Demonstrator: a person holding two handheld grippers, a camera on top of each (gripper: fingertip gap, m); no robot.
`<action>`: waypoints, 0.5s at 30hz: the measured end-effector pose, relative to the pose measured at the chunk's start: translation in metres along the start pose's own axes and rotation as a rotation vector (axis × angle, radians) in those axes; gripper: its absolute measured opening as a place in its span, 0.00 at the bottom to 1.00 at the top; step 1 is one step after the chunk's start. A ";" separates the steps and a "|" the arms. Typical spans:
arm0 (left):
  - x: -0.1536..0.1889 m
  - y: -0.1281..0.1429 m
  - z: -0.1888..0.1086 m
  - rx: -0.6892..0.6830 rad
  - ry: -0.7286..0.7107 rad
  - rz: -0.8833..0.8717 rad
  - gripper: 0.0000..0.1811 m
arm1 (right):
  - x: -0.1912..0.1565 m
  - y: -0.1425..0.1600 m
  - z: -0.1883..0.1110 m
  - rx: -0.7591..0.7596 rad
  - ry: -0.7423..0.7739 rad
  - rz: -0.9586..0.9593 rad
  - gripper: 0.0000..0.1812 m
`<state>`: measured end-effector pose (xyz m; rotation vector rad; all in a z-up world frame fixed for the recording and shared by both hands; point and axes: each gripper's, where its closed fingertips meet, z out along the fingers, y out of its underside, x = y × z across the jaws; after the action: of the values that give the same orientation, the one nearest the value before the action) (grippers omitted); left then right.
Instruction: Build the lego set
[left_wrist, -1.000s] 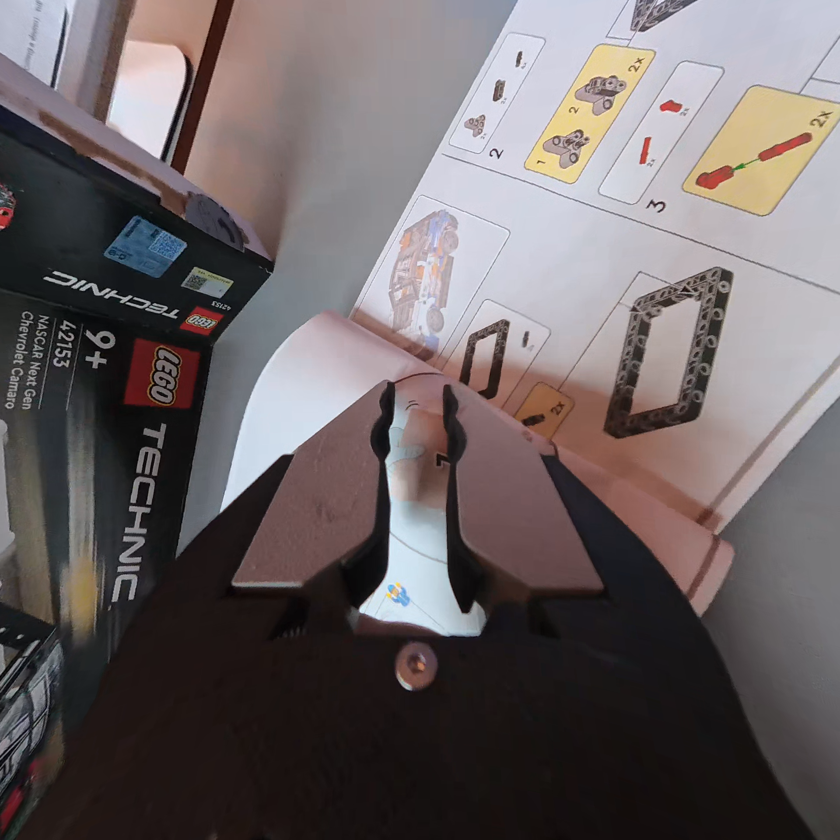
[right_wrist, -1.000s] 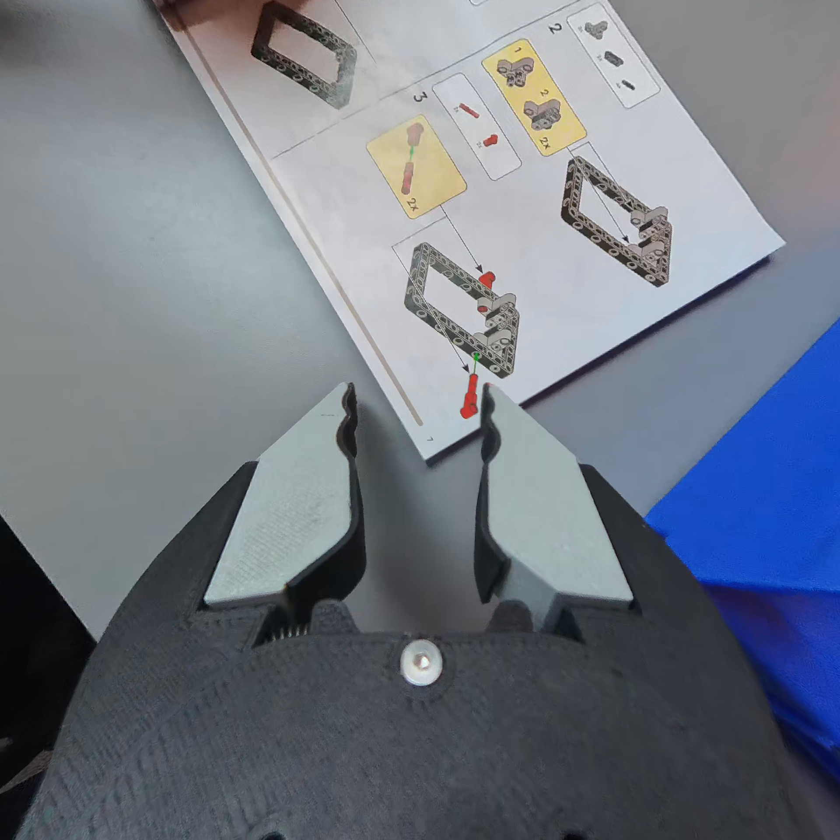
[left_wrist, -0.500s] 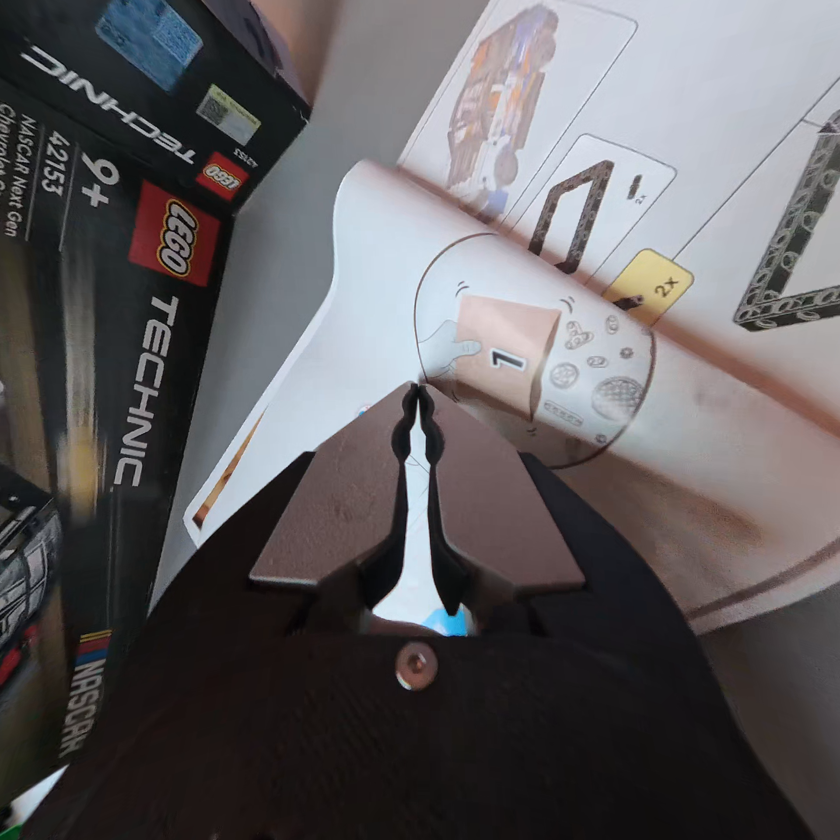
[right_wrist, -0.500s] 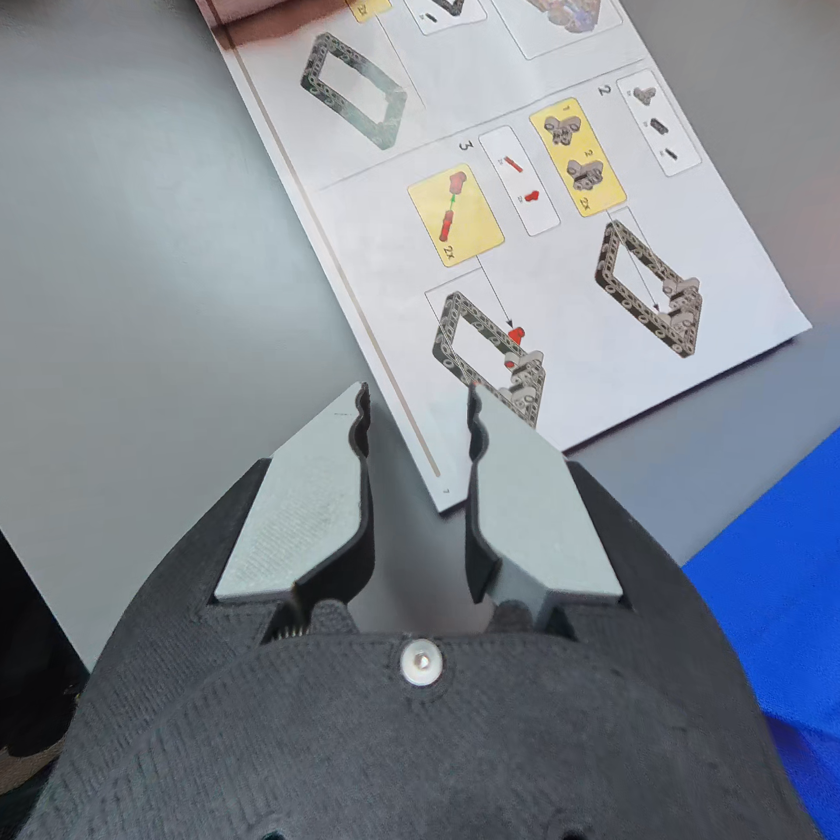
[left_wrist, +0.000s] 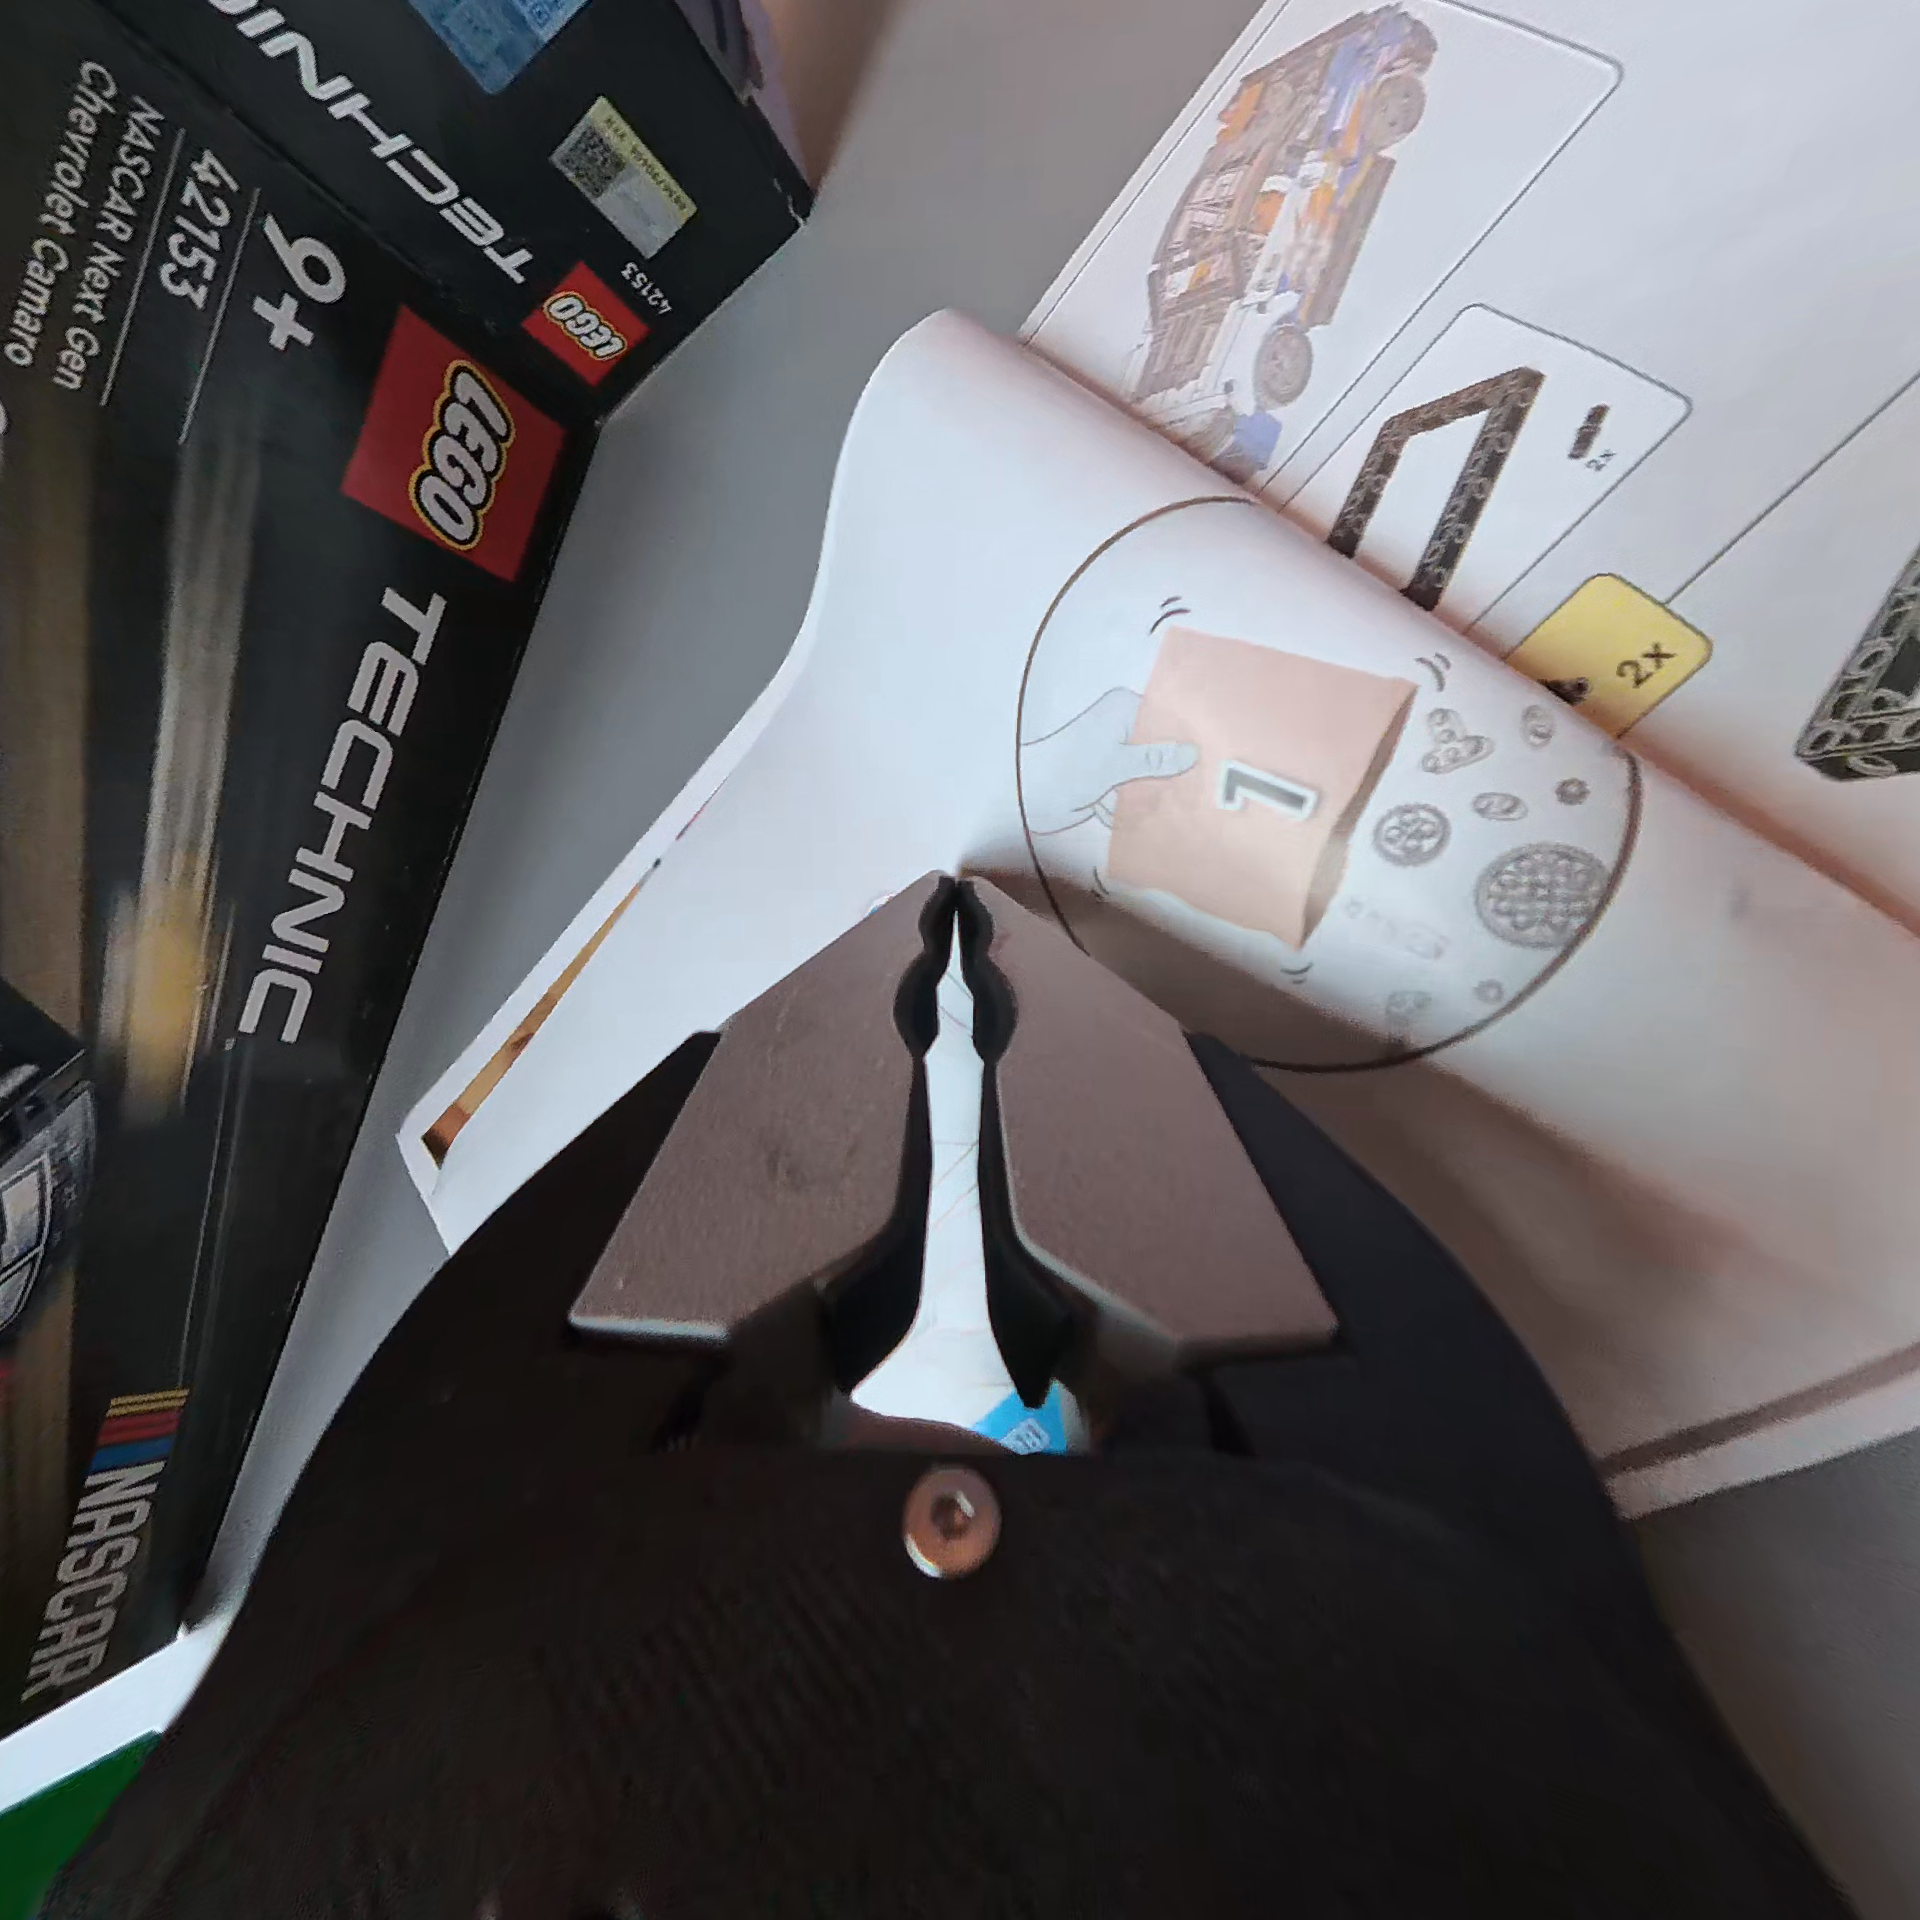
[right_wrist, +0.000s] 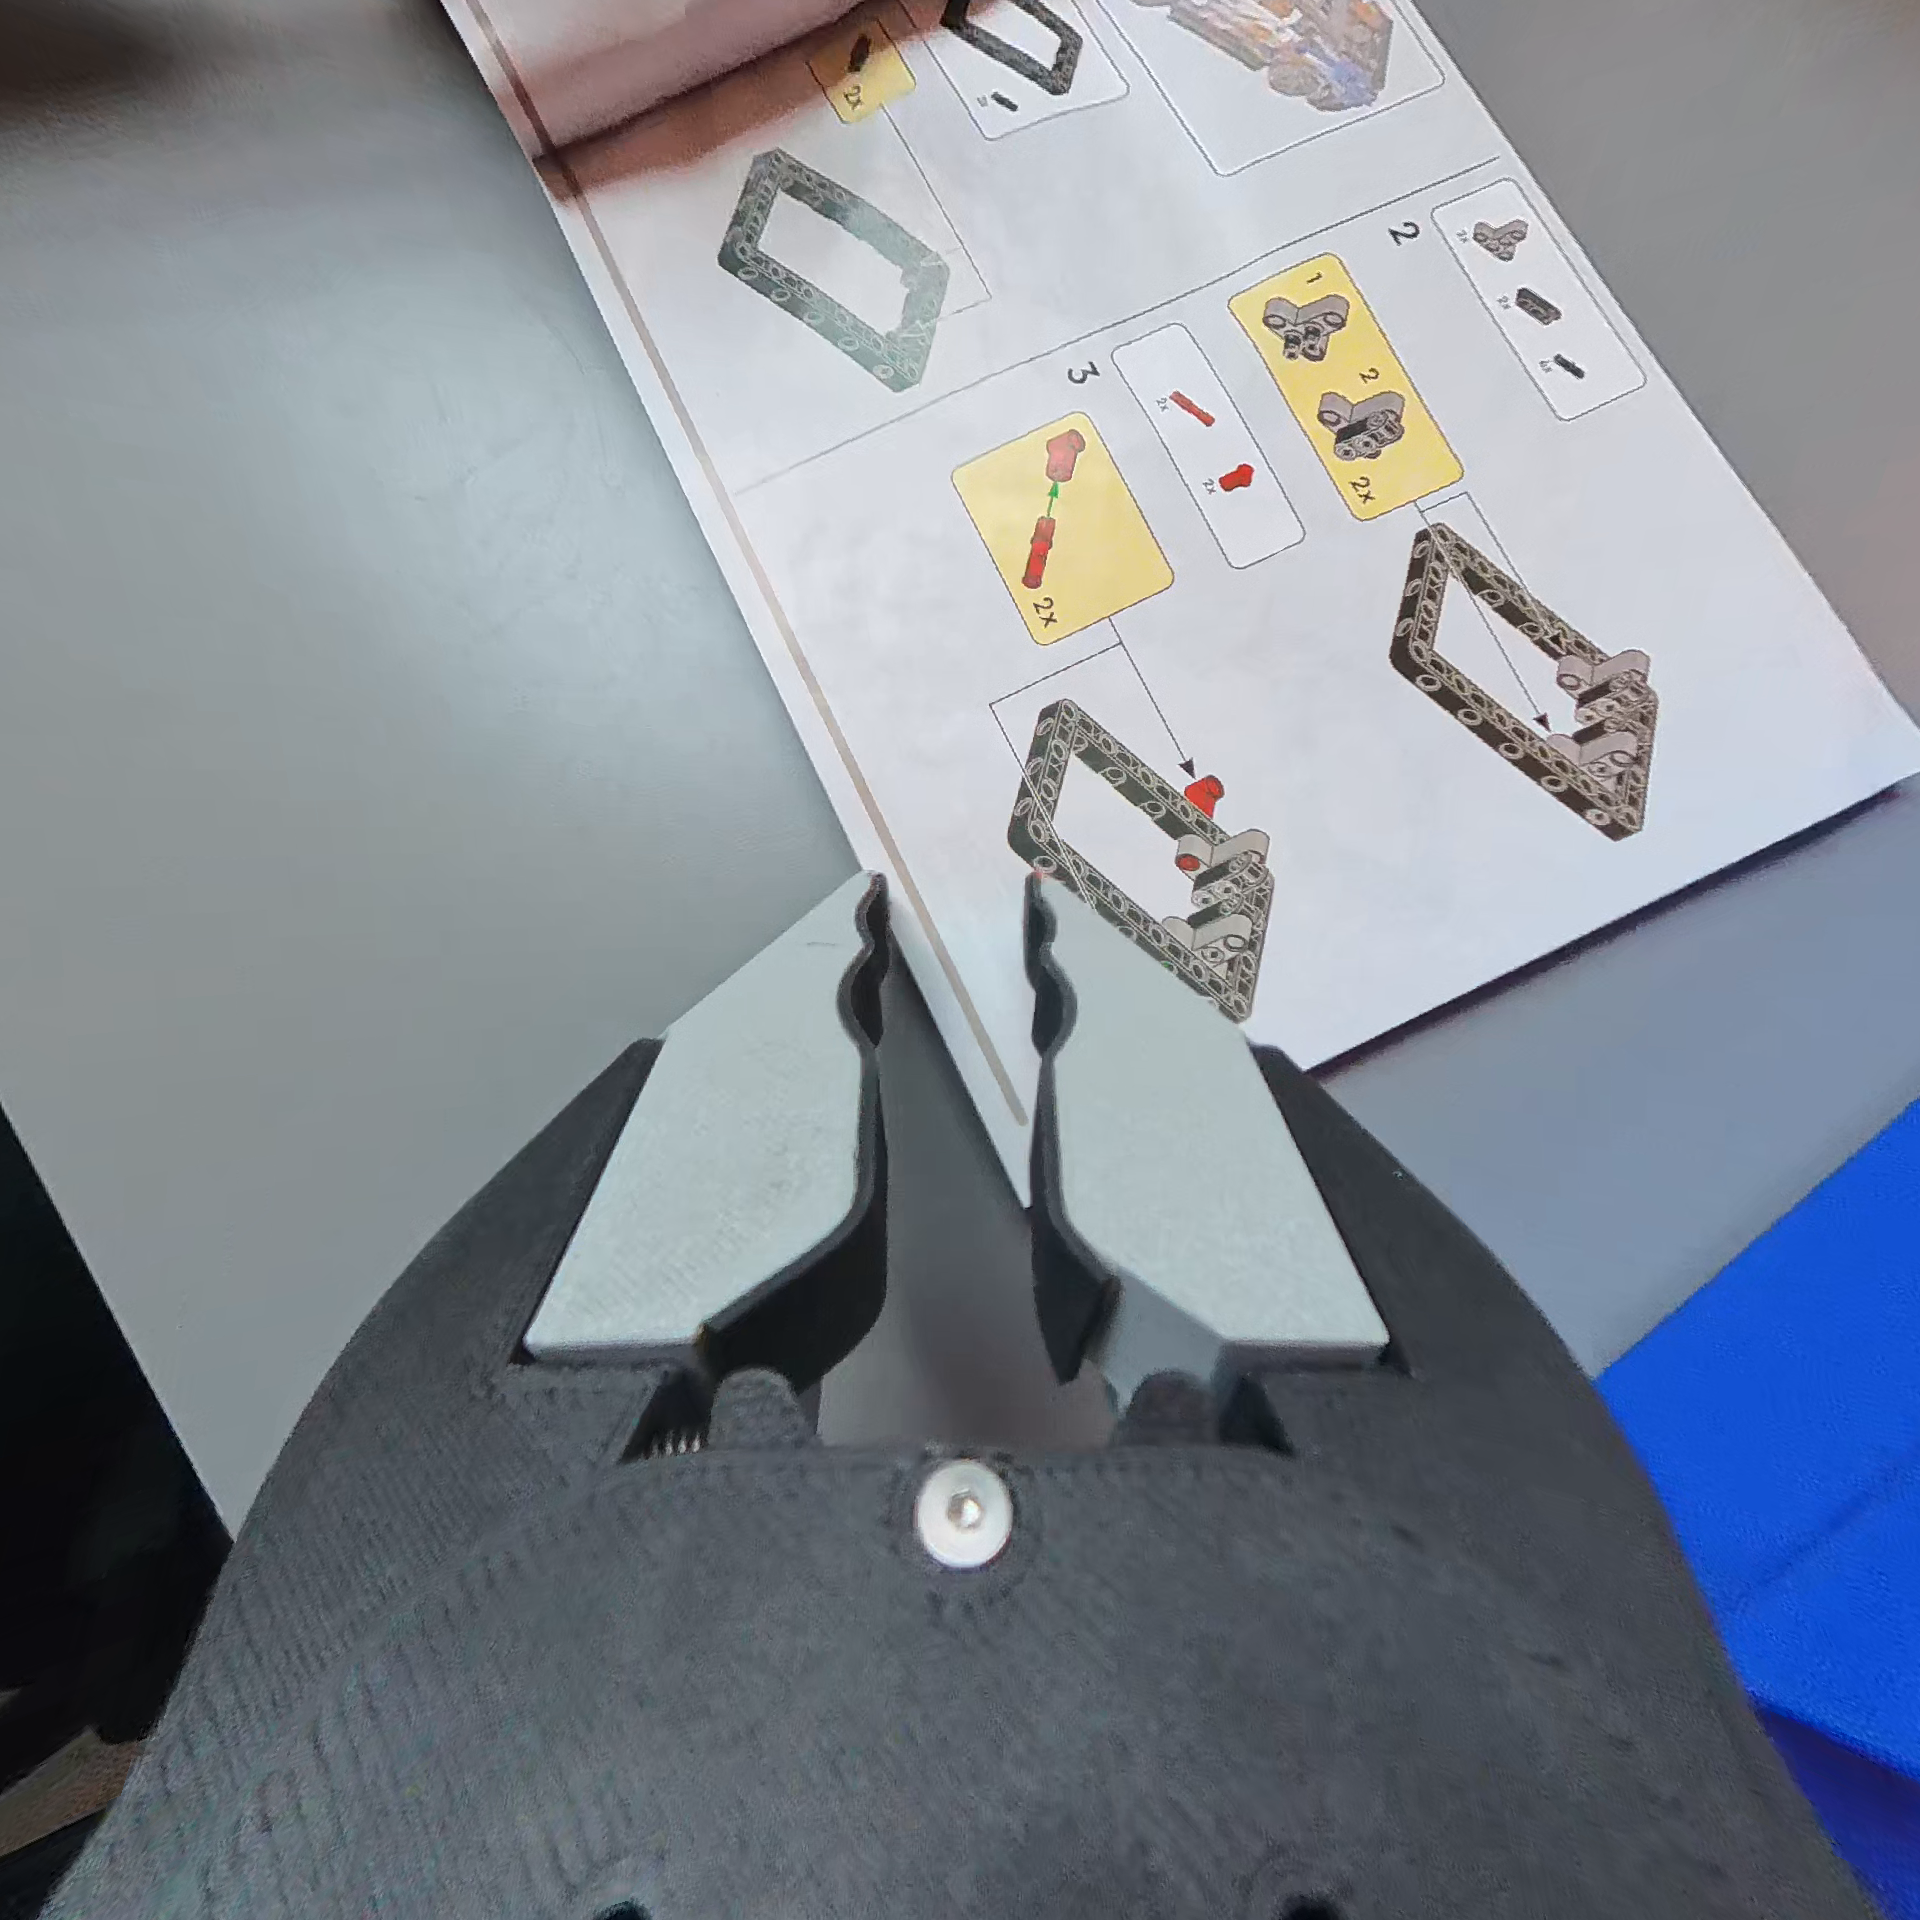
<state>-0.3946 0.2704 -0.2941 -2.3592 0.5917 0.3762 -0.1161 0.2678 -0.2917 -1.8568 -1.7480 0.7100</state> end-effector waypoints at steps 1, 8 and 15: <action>0.000 0.000 -0.001 0.001 0.002 -0.005 0.00 | 0.001 0.000 0.000 0.009 -0.006 0.011 0.12; 0.008 -0.014 -0.036 0.076 0.013 -0.050 0.01 | 0.004 0.000 0.000 0.019 -0.018 0.046 0.08; 0.098 -0.060 -0.082 0.260 0.263 0.048 0.06 | 0.002 -0.014 -0.008 0.111 -0.029 0.001 0.18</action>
<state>-0.2709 0.2255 -0.2420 -2.1591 0.7706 0.0055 -0.1216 0.2709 -0.2767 -1.7819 -1.6901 0.8206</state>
